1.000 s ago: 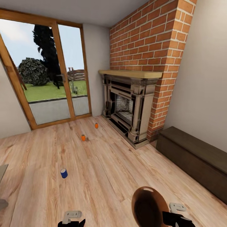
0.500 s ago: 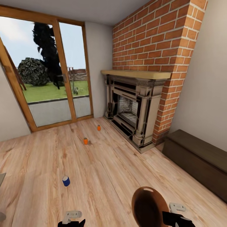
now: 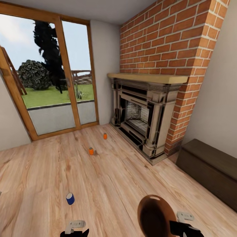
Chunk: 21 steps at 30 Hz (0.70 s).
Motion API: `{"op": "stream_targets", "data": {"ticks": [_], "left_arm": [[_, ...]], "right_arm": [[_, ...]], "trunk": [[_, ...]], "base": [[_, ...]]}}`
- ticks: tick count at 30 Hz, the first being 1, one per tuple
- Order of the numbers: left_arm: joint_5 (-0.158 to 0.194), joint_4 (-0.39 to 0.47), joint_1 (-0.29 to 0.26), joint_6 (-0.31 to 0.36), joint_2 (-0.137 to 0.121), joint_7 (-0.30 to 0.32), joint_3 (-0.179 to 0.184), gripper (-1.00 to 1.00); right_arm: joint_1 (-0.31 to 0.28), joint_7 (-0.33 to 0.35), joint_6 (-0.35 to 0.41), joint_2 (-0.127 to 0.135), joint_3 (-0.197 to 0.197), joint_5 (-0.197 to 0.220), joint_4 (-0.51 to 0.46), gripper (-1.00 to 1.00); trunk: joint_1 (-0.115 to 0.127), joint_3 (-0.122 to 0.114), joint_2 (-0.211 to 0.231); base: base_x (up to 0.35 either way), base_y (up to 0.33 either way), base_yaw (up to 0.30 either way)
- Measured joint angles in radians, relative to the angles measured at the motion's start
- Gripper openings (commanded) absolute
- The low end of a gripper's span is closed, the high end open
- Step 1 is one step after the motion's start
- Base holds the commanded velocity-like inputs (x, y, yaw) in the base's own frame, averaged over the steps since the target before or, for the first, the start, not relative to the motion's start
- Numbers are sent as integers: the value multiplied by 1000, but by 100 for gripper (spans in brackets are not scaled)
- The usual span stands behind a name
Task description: Put the three can of soda from the living room inside the tash can in the kitchen.
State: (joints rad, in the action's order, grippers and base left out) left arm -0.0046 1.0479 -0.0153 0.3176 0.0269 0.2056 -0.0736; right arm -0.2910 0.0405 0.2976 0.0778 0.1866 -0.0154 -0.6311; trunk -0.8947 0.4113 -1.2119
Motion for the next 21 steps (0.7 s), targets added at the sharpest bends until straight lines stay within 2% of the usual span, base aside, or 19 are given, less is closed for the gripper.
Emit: {"op": "stream_targets", "data": {"ticks": [21], "left_arm": [[3, -18, 0, -2, 1, 0, 0, 100]], "right_arm": [[0, 0, 0, -1, 0, -1, 0, -100]], "trunk": [[0, 0, 0]], "base": [[303, 163, 0]]}}
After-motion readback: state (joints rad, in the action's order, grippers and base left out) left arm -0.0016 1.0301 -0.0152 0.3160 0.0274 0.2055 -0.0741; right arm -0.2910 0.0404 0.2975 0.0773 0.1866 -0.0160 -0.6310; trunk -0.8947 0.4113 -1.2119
